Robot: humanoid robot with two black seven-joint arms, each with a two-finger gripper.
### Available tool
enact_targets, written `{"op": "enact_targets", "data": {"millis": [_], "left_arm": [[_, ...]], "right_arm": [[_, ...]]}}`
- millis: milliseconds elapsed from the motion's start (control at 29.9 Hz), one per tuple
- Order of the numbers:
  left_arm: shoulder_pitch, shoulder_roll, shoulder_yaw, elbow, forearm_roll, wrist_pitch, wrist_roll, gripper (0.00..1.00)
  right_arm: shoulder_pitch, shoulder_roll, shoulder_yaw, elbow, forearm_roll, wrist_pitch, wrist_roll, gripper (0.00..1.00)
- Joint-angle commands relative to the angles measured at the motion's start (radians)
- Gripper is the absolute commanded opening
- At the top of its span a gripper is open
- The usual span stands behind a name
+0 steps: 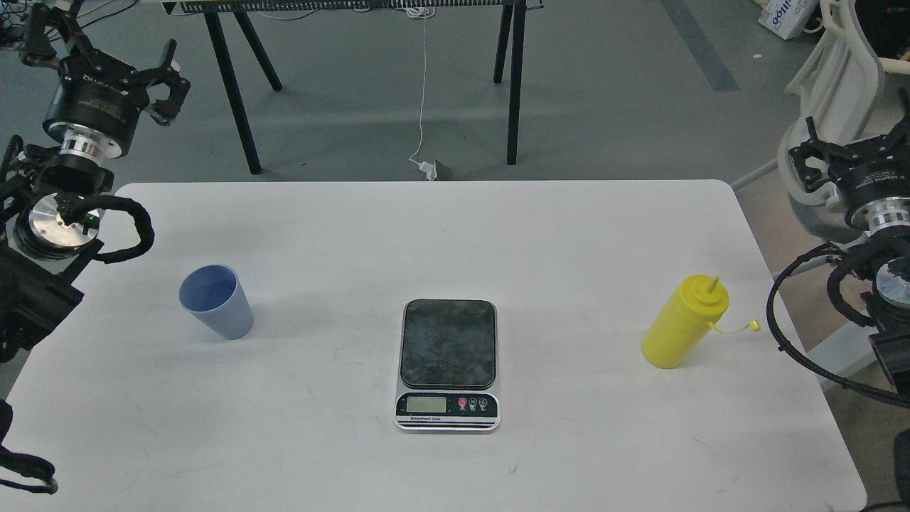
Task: Pour seasoning into cup on scale with both arms
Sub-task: 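Reach the left gripper toward the blue cup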
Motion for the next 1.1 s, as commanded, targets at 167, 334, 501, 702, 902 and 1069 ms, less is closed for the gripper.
{"op": "enact_targets", "data": {"millis": [167,334,501,702,902,1069], "left_arm": [[0.000,0.002,-0.011,-0.005,0.000,0.000,0.001,1.00],[0.070,0.121,0.009,-0.171,0.018,0.000,0.051,1.00],[0.118,0.269,0.017,-0.385,0.269,0.000,0.031,0.99],[0.124,0.350,0.018,-0.399,0.798,0.000,-0.030,0.99],[0.141,0.405,0.020,-0.399,1.181,0.079,-0.045,0.99],[0.172,0.412,0.048,-0.420,1.428,0.208,-0.068,0.96]], "right_arm": [[-0.027,-0.012,-0.001,0.095,-0.002,0.000,0.000,1.00],[-0.057,-0.016,0.002,0.127,-0.002,0.000,0.000,1.00],[-0.091,-0.045,0.003,0.157,-0.002,0.000,0.001,1.00],[-0.148,-0.067,0.046,0.190,-0.001,0.000,0.008,1.00],[-0.189,-0.088,0.077,0.204,-0.002,0.000,0.008,1.00],[-0.209,-0.097,0.086,0.203,-0.001,0.000,0.008,1.00]]}}
